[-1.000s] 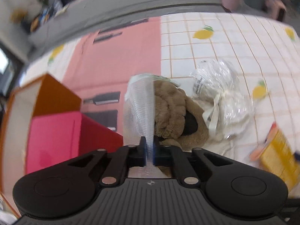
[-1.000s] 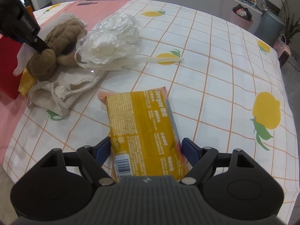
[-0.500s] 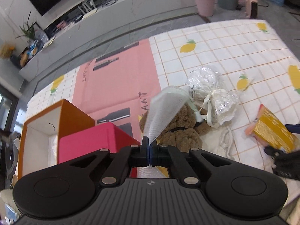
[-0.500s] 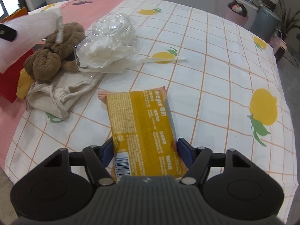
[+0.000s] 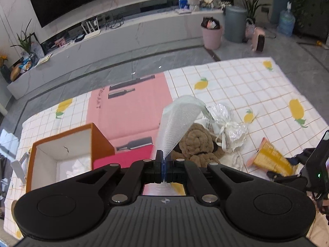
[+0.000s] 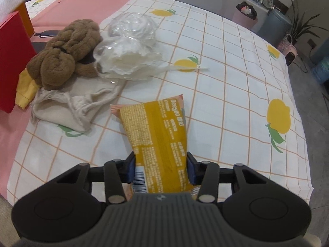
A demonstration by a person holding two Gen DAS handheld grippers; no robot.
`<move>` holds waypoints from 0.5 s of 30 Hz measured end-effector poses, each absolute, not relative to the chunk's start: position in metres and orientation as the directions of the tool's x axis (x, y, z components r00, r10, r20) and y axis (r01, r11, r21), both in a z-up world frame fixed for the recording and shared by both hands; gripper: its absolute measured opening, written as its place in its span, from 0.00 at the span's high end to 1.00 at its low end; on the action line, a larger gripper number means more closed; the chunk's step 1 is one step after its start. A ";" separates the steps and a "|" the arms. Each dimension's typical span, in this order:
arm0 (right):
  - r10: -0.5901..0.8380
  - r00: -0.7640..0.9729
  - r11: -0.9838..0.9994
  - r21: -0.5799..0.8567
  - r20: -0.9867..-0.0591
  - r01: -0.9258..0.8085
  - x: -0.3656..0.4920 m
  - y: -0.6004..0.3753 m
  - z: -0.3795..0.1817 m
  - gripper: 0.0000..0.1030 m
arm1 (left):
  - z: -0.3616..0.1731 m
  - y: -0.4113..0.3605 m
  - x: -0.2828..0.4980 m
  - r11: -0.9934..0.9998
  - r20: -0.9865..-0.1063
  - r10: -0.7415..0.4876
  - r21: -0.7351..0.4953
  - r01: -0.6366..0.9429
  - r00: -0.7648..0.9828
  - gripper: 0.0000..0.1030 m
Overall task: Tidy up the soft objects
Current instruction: 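Carry the mesh bag into the orange box and open left while right carries the package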
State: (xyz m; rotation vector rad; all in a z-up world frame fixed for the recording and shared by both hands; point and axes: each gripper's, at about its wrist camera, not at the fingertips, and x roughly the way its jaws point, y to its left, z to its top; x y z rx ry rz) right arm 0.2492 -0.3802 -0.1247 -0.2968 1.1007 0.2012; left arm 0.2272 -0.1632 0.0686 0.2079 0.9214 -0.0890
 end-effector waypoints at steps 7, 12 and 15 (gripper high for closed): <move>0.097 0.492 0.942 -0.081 -0.865 -0.327 0.215 -0.356 -0.083 0.55 | 0.095 -0.117 0.222 0.984 -0.772 -0.058 0.062 0.166 0.633 0.99; 0.187 0.543 0.943 -0.007 -0.819 -0.334 0.177 -0.331 -0.044 0.55 | 0.114 -0.072 0.211 0.990 -0.755 -0.097 -0.005 0.143 0.648 1.00; 0.249 0.570 0.934 0.037 -0.783 -0.356 0.159 -0.312 -0.020 0.55 | 0.122 -0.038 0.203 0.992 -0.741 -0.105 -0.028 0.125 0.664 0.99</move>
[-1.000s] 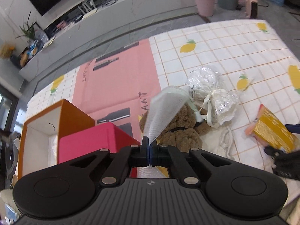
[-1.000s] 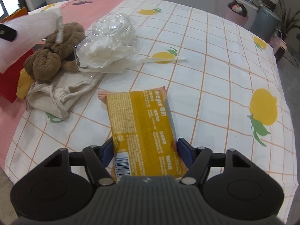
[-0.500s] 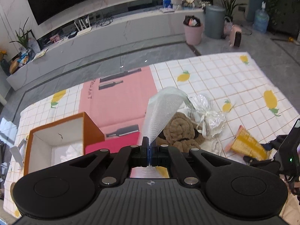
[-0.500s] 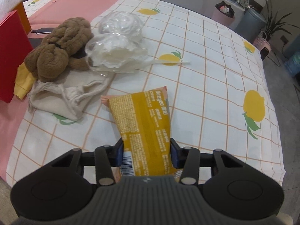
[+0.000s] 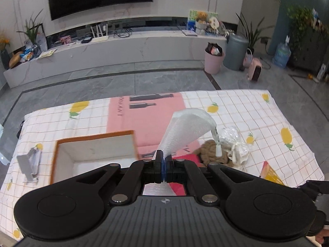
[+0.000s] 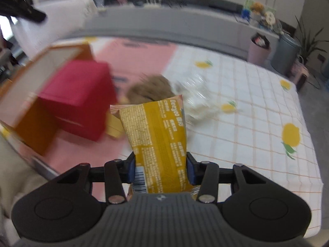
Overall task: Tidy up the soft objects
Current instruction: 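Carry the mesh bag into the orange box and open left while right carries the package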
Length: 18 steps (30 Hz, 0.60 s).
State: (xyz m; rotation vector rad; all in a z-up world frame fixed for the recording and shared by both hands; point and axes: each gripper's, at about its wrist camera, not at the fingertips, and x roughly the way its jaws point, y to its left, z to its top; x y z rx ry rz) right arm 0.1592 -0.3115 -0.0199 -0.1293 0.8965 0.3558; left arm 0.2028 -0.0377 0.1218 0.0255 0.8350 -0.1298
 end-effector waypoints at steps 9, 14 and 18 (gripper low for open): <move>0.398 0.641 0.873 0.058 -0.656 -0.483 0.137 -0.212 0.046 0.55 | 0.093 0.061 0.190 0.999 -0.705 0.003 0.025 0.021 0.709 1.00; 0.493 0.593 0.809 0.085 -0.637 -0.581 0.142 -0.148 0.048 0.55 | 0.054 0.082 0.202 0.988 -0.702 0.148 0.140 -0.069 0.697 1.00; 0.483 0.580 0.802 0.066 -0.656 -0.593 0.152 -0.108 0.036 0.55 | 0.027 0.082 0.215 0.984 -0.723 0.175 0.144 -0.101 0.668 0.99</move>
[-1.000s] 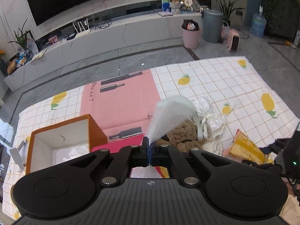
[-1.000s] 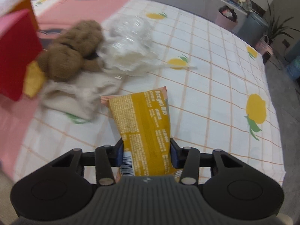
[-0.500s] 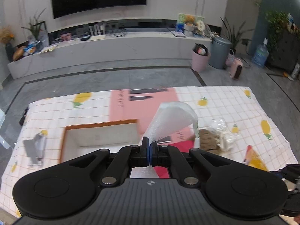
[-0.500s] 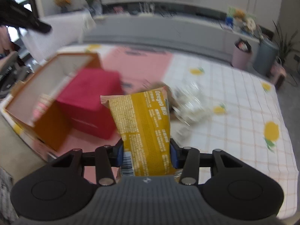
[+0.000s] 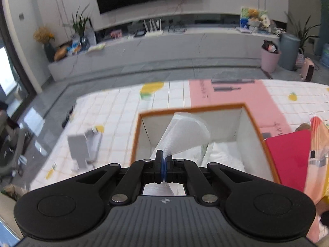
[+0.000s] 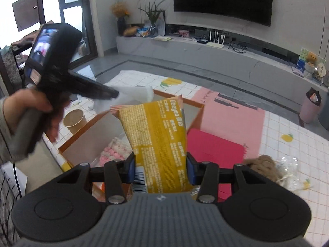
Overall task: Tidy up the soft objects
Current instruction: 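Carry the mesh bag into the orange box and open left while right carries the package, then lower the yellow snack package into the orange box and open the right gripper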
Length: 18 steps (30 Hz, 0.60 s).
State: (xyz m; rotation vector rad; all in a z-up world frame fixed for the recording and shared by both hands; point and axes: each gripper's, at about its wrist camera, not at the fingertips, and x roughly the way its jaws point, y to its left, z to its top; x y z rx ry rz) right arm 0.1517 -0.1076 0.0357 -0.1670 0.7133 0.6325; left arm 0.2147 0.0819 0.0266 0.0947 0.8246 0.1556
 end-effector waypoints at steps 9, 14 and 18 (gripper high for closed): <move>0.445 0.551 0.802 0.041 -0.706 -0.596 0.166 -0.084 0.020 0.55 | -0.007 0.089 0.224 0.990 -0.754 0.141 0.101 -0.099 0.641 0.15; 0.422 0.553 0.823 0.047 -0.718 -0.567 0.168 -0.089 0.017 0.55 | 0.004 0.118 0.199 0.975 -0.750 -0.031 -0.169 -0.146 0.661 0.11; 0.416 0.559 0.834 0.055 -0.717 -0.549 0.168 -0.088 0.018 0.55 | 0.021 0.149 0.167 0.914 -0.721 -0.096 -0.336 -0.226 0.686 0.11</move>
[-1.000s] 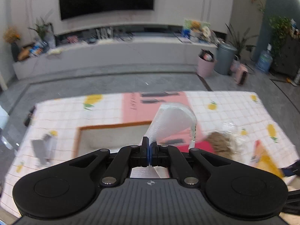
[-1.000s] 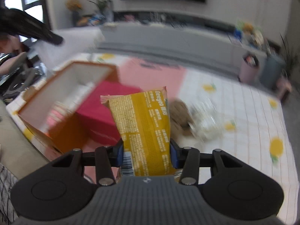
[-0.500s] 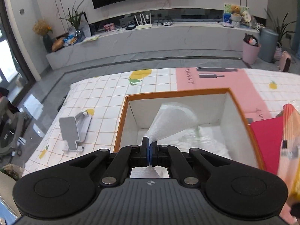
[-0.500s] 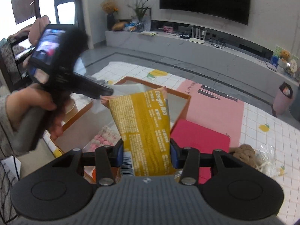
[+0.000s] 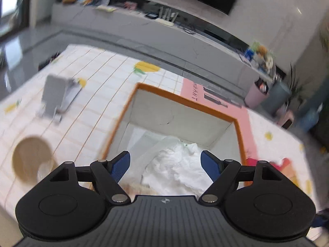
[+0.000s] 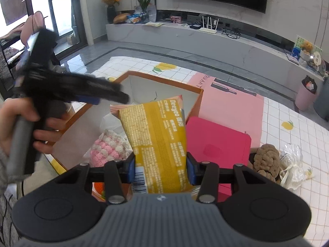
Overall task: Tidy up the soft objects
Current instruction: 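Lower the yellow snack package into the orange box and open the right gripper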
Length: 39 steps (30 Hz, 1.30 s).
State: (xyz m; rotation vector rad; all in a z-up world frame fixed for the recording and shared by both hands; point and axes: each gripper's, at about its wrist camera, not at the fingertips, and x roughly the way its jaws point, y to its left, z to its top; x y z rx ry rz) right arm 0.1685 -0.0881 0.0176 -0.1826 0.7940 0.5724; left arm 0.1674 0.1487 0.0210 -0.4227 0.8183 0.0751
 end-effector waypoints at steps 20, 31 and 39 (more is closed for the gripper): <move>0.368 0.473 0.909 0.203 -0.801 -0.364 0.259 0.071 -0.018 0.53 | 0.025 0.251 0.141 0.929 -0.733 0.261 0.013 -0.371 0.628 0.11; 0.191 0.460 0.970 0.096 -0.867 -0.222 0.307 0.109 -0.082 0.53 | 0.000 0.271 0.155 0.926 -0.777 0.202 -0.045 -0.374 0.596 0.13; 0.125 0.449 0.975 0.027 -0.885 -0.218 0.313 0.128 -0.113 0.51 | 0.001 0.271 0.155 0.928 -0.779 0.185 -0.062 -0.367 0.599 0.13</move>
